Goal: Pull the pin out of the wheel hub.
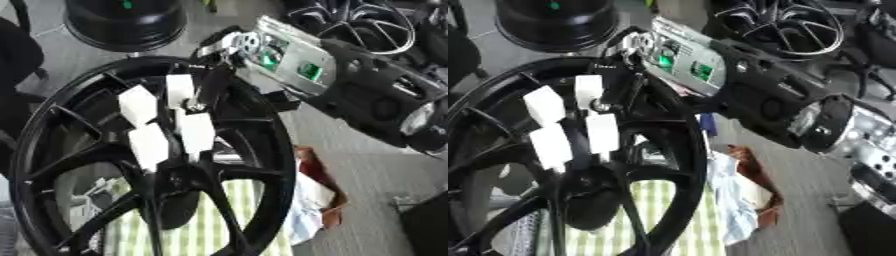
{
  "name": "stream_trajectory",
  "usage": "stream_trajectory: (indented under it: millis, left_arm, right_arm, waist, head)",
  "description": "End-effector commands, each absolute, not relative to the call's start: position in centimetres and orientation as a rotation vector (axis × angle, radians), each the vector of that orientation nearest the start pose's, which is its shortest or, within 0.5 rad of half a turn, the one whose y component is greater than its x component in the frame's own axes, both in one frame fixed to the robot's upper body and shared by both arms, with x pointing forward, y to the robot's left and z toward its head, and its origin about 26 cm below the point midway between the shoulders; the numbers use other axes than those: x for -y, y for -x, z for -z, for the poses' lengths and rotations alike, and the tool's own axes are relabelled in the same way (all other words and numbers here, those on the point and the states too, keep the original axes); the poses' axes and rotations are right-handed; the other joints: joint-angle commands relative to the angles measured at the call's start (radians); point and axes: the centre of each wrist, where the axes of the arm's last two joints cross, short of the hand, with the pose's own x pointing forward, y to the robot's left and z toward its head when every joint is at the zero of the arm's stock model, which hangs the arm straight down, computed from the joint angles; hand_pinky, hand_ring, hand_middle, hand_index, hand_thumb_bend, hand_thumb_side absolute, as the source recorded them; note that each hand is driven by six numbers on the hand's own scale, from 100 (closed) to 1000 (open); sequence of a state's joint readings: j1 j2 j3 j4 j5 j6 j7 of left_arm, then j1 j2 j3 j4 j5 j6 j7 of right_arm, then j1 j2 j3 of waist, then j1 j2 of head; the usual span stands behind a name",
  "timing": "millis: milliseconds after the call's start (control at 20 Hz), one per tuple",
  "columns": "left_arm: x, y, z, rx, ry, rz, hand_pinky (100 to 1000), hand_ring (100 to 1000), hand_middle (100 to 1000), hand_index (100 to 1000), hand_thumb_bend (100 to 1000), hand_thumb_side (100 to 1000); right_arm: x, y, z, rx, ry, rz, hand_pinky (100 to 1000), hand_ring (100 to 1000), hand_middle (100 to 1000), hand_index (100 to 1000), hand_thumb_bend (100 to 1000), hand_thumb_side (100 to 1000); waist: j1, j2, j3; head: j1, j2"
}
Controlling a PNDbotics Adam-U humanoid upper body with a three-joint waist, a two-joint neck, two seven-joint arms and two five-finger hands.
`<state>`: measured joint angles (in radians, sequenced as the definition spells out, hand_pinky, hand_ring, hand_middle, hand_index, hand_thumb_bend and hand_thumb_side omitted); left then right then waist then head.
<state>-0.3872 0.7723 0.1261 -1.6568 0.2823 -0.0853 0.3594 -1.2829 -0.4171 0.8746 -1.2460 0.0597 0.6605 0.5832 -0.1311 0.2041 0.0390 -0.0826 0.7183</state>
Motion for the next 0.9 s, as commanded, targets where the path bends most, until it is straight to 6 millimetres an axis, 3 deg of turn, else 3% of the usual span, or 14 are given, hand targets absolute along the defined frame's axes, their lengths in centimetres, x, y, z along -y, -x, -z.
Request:
stream_trajectory:
  millis: [50,200,450,900]
  left_arm:
    - [-39.5,-33.2,-25.4,2.245,-0.621,0.024,830,882,776,835,496,581]
    - [-39.6,-33.2,-25.4,2.243,-0.622,0.026,830,882,776,835,493,582]
    - [-39.6,-33.1,-25.3,2.243,-0.622,0.025,831,882,777,835,491,582]
    - [-39.7,-33.1,-25.4,2.242,-0.626,0.03,833,883,778,835,488,582]
  right_arm:
    - [6.1,-41.1,-28.4,1.038,0.289,-1.529,761,830,706,739,209,288]
    - [6.1,-41.1,-28.6,1.075,0.297,-1.502,750,808,627,672,145,284]
    - [5.9,-40.9,-28.5,1.115,0.289,-1.494,747,800,589,643,100,286]
    - [5.6,-39.8,-29.4,1.184,0.291,-1.499,731,785,557,618,100,260]
  waist:
    - [0.009,-0.014,-0.001]
    - [0.009,-0.014,-0.001]
    - [0.009,-0.014,0.0]
    - [0.008,-0.016,-0.002]
  head:
    - [-0.002,-0.014]
    - [-0.002,-0.017]
    - [-0.002,-0.019]
    - [0.005,-0.022]
